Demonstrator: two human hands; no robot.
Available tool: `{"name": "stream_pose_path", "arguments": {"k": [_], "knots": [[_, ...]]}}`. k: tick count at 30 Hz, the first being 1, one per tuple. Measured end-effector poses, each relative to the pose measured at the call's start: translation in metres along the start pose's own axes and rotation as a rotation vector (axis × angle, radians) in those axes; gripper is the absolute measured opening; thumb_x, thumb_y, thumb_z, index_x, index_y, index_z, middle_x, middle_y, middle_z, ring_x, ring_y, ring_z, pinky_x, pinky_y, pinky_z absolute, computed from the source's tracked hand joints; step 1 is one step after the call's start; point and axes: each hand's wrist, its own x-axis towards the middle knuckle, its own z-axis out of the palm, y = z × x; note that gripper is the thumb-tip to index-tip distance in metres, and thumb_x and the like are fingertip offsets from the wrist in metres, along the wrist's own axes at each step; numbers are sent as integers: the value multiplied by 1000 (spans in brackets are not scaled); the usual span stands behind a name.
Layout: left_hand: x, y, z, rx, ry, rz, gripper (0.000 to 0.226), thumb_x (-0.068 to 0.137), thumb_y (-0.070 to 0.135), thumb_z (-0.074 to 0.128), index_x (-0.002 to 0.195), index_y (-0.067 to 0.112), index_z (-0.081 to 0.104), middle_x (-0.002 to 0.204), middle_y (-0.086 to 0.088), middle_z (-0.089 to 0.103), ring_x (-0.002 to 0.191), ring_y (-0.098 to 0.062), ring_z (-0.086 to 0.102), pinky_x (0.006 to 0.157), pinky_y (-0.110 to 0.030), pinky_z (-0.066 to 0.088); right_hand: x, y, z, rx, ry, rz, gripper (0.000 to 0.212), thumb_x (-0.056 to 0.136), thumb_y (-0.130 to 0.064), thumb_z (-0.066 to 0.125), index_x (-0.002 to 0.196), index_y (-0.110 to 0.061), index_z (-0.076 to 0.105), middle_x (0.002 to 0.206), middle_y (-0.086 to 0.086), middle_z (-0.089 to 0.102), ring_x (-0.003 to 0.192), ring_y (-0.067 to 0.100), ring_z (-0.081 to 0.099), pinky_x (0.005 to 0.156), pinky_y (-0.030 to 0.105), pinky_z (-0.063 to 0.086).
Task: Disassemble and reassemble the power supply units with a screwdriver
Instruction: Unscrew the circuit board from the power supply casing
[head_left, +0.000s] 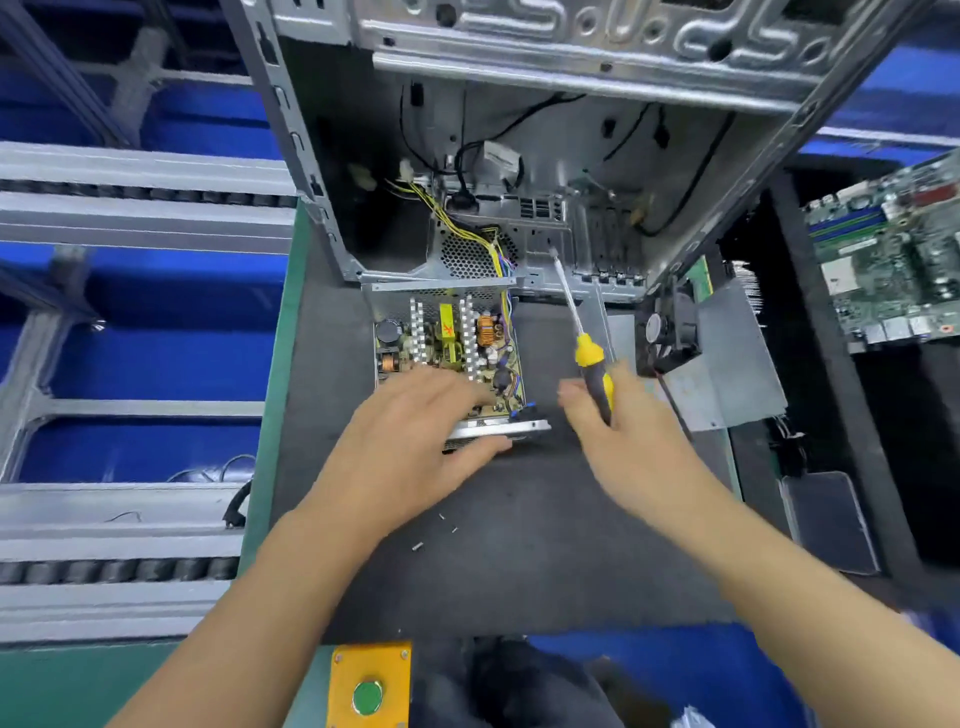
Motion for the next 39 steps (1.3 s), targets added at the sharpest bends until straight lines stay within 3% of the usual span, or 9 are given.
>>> {"name": "stream_pose_path", "arguments": {"k": [4,10,12,16,19,23,28,33,39], "knots": [[14,5,0,85,-255,-82,44,85,45,75,122,23,68,112,4,72,102,-24,66,79,-36,50,6,20,31,241,-89,74,37,100,-45,42,112,-11,53,110,9,65,89,20,59,74,34,44],[22,-2,11,169,-481,-191,45,91,46,65,134,43,52,127,12,64,115,-20,60,82,-35,46,8,39,38,488,-69,19,34,93,-51,49,103,-20,60,104,-8,70,104,24,64,96,36,47],[24,-5,12,135,-496,-220,43,88,44,69,129,41,56,122,10,67,111,-20,61,81,-35,48,9,43,41,476,-89,-7,24,94,-51,51,93,-28,54,105,-2,70,101,20,64,94,33,48],[24,-6,11,41,-468,-274,38,82,39,78,118,35,65,107,7,72,99,-20,64,84,-37,52,9,42,41,401,-3,-95,30,94,-48,56,82,-23,46,65,-22,56,64,1,51,57,13,36],[24,-8,12,-21,-441,-283,36,80,33,82,114,29,69,101,7,73,95,-15,66,85,-33,51,10,45,41,402,16,-122,32,93,-47,59,87,-18,46,68,-24,58,66,0,52,56,10,36],[25,-6,12,-63,-419,-300,35,77,30,85,108,29,70,86,15,67,89,-13,65,86,-37,52,13,47,40,305,15,-153,32,94,-51,54,91,-20,44,76,-5,55,74,11,51,62,29,39],[21,-6,12,-52,-373,-277,37,75,30,86,108,34,68,75,24,62,80,-11,62,80,-42,54,15,48,42,208,36,-201,29,95,-54,48,84,-30,36,64,-7,31,59,3,39,50,21,28],[19,-4,10,-56,-348,-238,45,78,31,83,110,47,57,82,26,63,84,-9,60,81,-41,54,16,48,41,191,55,-267,30,98,-48,49,82,-29,33,55,-12,37,56,5,38,50,16,31],[18,-5,11,-30,-344,-240,32,80,32,81,106,41,64,82,21,61,82,-14,59,78,-38,53,13,50,42,194,131,-354,32,98,-44,53,83,-26,32,63,-12,37,61,7,37,53,15,31]]}}
